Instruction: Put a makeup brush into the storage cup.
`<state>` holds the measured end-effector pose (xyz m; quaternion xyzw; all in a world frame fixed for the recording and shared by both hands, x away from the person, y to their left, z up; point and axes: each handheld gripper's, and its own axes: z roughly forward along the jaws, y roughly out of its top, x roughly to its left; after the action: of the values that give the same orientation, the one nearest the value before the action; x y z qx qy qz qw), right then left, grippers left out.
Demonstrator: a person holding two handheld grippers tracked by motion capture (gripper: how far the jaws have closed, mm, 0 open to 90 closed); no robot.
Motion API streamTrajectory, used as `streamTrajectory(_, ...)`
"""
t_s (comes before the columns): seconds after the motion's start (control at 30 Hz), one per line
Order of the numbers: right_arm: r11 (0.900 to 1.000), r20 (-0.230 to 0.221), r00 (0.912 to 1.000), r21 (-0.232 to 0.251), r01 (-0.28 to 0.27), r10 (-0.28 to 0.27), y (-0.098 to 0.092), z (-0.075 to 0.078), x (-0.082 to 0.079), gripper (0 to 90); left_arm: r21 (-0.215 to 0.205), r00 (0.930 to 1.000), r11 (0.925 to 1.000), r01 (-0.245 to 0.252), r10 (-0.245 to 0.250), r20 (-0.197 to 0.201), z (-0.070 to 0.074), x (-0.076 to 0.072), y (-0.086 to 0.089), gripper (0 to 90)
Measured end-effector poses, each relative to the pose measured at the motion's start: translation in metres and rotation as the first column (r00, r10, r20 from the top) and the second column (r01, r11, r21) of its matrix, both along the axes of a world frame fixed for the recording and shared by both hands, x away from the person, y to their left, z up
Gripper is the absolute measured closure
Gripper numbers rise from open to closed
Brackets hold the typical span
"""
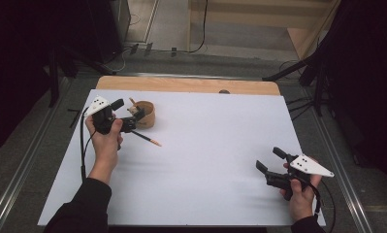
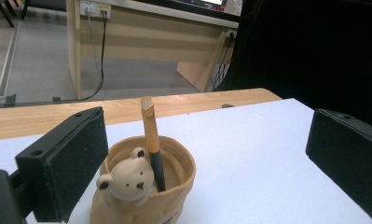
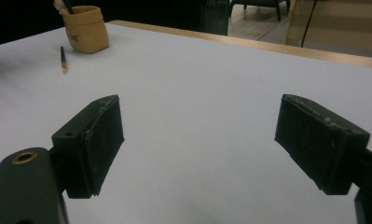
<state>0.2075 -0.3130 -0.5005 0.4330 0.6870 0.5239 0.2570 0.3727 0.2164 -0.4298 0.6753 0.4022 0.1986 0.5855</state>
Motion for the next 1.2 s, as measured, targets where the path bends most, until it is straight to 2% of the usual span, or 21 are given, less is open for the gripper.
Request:
streamTrajectory(0.13, 1.0, 0.004, 1.0, 0.001, -0.002, 0.002, 0.001, 0.001, 0.0, 15.9, -0.008, 1.0, 1.0, 0.001, -0.001, -0.006, -0.001, -0.005, 0.006, 0.0)
streamTrajectory(0.37, 1.0, 0.001, 1.0, 0.0, 0.004, -0.004, 0.0, 0.0, 0.0, 15.9, -0.014, 0.9998, 0.9998, 0.016, -0.016, 0.016, -0.003, -0.022, 0.017, 0.0)
streamTrajectory(0.63, 1.0, 0.001, 1.0, -0.004, 0.003, -0.003, 0.002, 0.0, 0.0, 15.9, 0.028, 0.9995, 0.9995, 0.014, -0.015, 0.028, -0.009, -0.043, 0.028, 0.0)
streamTrajectory(0.83, 1.0, 0.001, 1.0, -0.005, 0.005, -0.005, 0.002, 0.0, 0.0, 15.9, 0.01, 0.9996, 1.0, -0.001, 0.001, 0.029, -0.013, -0.059, 0.038, 0.0)
streamTrajectory(0.93, 1.0, 0.002, 1.0, -0.007, 0.003, -0.003, 0.002, 0.0, -0.001, 15.9, 0.035, 0.9996, 0.9994, -0.002, 0.002, 0.028, -0.017, -0.066, 0.043, 0.0)
streamTrajectory(1.17, 1.0, 0.002, 1.0, -0.006, 0.006, -0.006, 0.003, 0.001, -0.001, 15.9, 0.023, 0.9997, 0.9997, 0.0, 0.0, 0.025, -0.025, -0.085, 0.053, 0.0)
streamTrajectory(1.2, 1.0, 0.003, 1.0, -0.005, 0.006, -0.006, 0.003, 0.001, -0.001, 15.9, 0.032, 0.9997, 0.9995, 0.002, -0.003, 0.025, -0.025, -0.087, 0.054, 0.0)
